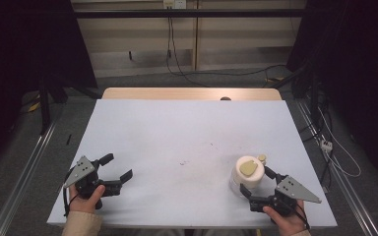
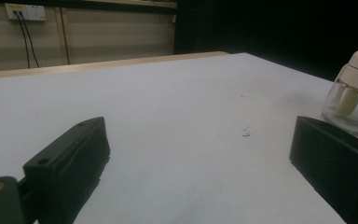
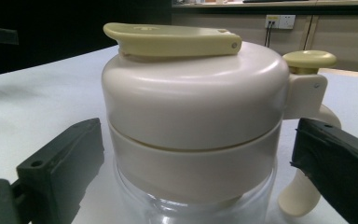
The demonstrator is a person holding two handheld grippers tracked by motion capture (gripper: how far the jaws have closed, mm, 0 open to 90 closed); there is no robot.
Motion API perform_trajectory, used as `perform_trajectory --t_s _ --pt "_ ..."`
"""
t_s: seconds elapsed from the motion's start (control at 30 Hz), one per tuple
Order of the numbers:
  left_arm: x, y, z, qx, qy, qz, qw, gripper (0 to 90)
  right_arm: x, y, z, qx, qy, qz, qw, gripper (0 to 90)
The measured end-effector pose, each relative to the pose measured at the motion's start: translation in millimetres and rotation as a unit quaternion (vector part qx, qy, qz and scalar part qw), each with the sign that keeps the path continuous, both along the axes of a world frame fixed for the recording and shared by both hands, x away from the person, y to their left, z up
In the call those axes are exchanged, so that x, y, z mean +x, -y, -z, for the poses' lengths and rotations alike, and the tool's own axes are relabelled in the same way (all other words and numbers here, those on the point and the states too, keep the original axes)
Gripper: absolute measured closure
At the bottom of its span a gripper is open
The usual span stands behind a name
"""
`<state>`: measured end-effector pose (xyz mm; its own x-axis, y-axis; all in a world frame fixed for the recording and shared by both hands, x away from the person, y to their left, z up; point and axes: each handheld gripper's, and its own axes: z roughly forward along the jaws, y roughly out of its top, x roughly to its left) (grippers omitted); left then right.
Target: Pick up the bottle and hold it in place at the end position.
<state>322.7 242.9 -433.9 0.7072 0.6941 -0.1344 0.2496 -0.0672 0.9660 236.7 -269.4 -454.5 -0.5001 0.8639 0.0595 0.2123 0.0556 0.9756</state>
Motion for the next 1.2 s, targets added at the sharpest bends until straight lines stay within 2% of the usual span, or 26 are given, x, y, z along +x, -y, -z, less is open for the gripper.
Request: perform_trajectory --t_s 0.4,0.73,0.83,1.2 --pt "0.3 0.9 -0.5 0.001 0.001 -0.003 1.0000 4.1 2.2 -0.8 0.3 -0.005 -0.005 -0.005 1.0000 1.5" --pt "0.8 0.6 -0.4 0.003 -0.001 -0.002 1.0000 4.1 11.3 -4.8 1.3 -0.012 -0.023 -0.008 0.9996 2.0" --pt "1.6 0.7 0.4 0.003 -0.004 -0.005 1.0000 4.1 15.7 -7.2 2.4 -0.020 -0.032 -0.012 0.9992 2.0" --pt "1.4 0.6 0.9 0.006 -0.005 -0.003 1.0000 4.2 26.5 -15.9 2.7 -0.020 -0.031 -0.012 0.9993 2.4"
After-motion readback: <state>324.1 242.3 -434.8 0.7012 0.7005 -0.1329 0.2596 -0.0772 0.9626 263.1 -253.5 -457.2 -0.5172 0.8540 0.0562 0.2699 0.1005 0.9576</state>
